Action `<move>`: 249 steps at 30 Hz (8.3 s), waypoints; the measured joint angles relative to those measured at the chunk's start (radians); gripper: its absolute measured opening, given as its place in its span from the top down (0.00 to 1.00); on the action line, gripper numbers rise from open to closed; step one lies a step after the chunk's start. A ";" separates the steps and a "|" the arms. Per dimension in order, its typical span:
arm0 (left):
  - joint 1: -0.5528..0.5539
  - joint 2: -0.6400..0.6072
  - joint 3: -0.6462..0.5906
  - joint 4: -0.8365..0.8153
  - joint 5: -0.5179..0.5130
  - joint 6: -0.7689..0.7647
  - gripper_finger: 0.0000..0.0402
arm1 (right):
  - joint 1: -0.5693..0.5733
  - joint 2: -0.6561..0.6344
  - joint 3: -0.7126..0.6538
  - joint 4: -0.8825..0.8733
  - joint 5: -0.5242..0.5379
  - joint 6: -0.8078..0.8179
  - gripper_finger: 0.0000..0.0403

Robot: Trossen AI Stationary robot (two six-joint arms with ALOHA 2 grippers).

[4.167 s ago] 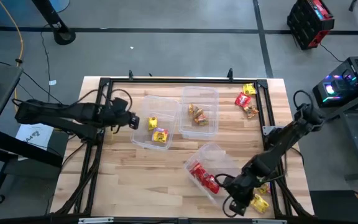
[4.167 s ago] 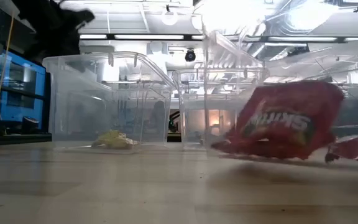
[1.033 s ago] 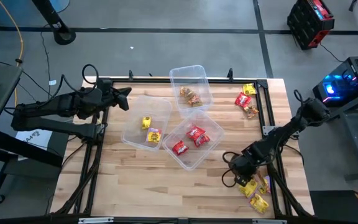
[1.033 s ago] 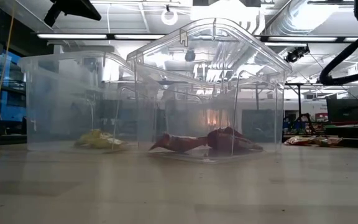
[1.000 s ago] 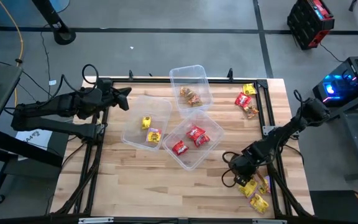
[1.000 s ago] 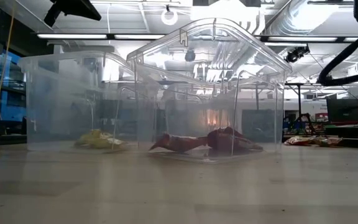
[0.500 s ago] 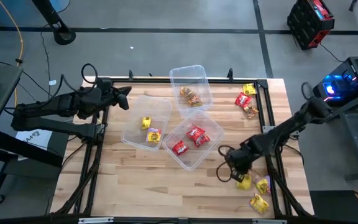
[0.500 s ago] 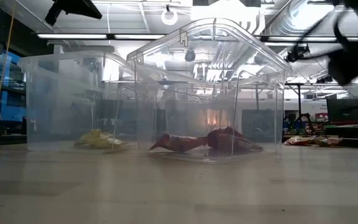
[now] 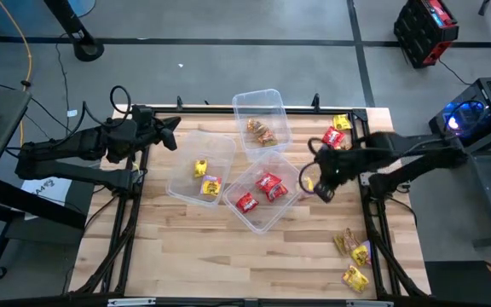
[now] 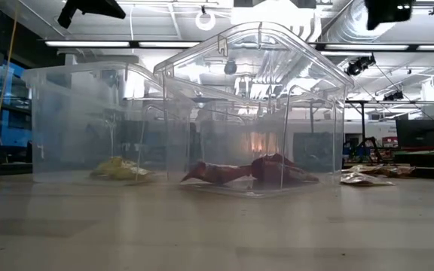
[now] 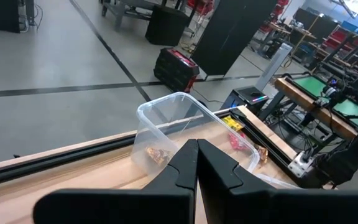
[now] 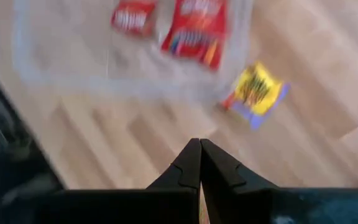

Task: Sort candy
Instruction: Put the yellow candy into the bottom left transparent bin

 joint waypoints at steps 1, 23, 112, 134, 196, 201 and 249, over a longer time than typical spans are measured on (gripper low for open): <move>0.000 0.000 0.000 0.000 0.000 0.000 1.00 | -0.013 0.000 0.004 0.004 0.033 0.003 1.00; 0.000 0.000 0.000 -0.001 0.037 -0.007 1.00 | -0.512 -0.009 -0.643 0.476 -0.217 -0.764 0.53; 0.001 -0.055 0.000 0.000 -0.021 0.226 1.00 | 0.367 0.313 0.096 0.050 -0.407 0.254 0.47; 0.001 -0.055 0.000 -0.001 -0.027 0.252 1.00 | 0.634 0.316 -0.638 0.508 -0.641 0.688 0.47; 0.001 -0.054 0.000 -0.010 -0.010 0.148 1.00 | -0.136 0.643 0.662 0.026 -0.506 -0.643 0.52; 0.001 -0.053 0.000 -0.008 0.003 0.146 1.00 | 0.096 0.640 0.565 -0.159 -0.497 -0.531 0.52; 0.001 -0.056 0.000 0.028 0.008 0.121 1.00 | 0.398 0.130 -0.121 0.152 -0.217 0.198 0.98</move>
